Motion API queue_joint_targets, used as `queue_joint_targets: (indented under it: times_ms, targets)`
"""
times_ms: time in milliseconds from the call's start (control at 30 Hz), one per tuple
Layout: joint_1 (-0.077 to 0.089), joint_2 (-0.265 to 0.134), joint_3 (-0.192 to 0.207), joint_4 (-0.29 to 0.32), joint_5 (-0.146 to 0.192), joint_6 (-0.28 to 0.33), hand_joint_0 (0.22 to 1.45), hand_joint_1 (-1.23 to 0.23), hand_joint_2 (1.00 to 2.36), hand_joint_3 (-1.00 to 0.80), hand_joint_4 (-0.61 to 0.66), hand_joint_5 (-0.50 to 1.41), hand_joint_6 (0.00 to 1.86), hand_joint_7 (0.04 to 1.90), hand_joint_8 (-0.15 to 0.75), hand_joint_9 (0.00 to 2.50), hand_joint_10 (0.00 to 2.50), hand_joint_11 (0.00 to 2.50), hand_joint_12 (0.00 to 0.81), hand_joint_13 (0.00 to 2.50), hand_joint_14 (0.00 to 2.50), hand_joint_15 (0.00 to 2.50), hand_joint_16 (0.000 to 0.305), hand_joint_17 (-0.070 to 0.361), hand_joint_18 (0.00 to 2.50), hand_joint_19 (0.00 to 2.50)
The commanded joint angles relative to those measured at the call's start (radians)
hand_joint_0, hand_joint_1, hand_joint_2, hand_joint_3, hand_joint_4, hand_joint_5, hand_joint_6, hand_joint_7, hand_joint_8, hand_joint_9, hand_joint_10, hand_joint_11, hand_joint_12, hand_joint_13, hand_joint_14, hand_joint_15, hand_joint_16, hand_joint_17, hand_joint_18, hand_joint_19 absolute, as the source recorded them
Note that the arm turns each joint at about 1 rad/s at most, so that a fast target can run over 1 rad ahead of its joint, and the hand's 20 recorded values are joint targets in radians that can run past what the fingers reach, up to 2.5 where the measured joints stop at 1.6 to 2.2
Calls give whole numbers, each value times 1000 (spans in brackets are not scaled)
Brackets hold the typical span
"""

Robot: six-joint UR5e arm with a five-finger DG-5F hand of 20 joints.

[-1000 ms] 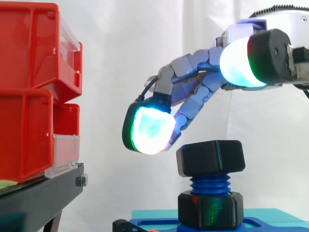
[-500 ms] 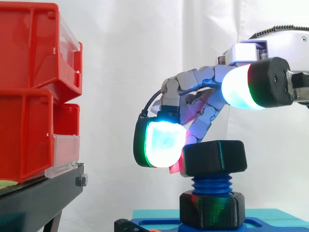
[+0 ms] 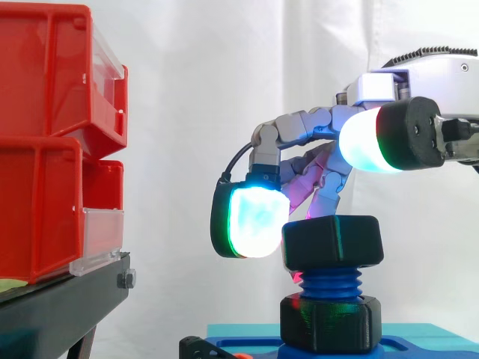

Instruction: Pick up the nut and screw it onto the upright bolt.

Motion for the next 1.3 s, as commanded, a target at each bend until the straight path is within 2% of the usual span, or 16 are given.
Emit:
queue_joint_targets:
  times_ms: [0,500,833,1267]
  targets:
    - [-2,0,0,2,0,0,514,-114,1000,-500,81,54,564,1347,269,1166,0,0,218,757,0,0,17,39,385,0]
    - [-11,0,0,0,-3,-6,519,-152,1000,-500,88,57,605,1263,267,1401,0,0,194,950,1,0,14,30,571,0]
    - [-22,0,0,2,-12,-17,520,-167,1000,-500,72,65,622,1240,250,1713,7,183,163,1092,0,24,12,26,708,12]
    - [-33,0,0,0,-18,-25,521,-205,1000,-500,73,71,642,1191,219,1863,10,260,161,1228,1,49,10,23,868,96]
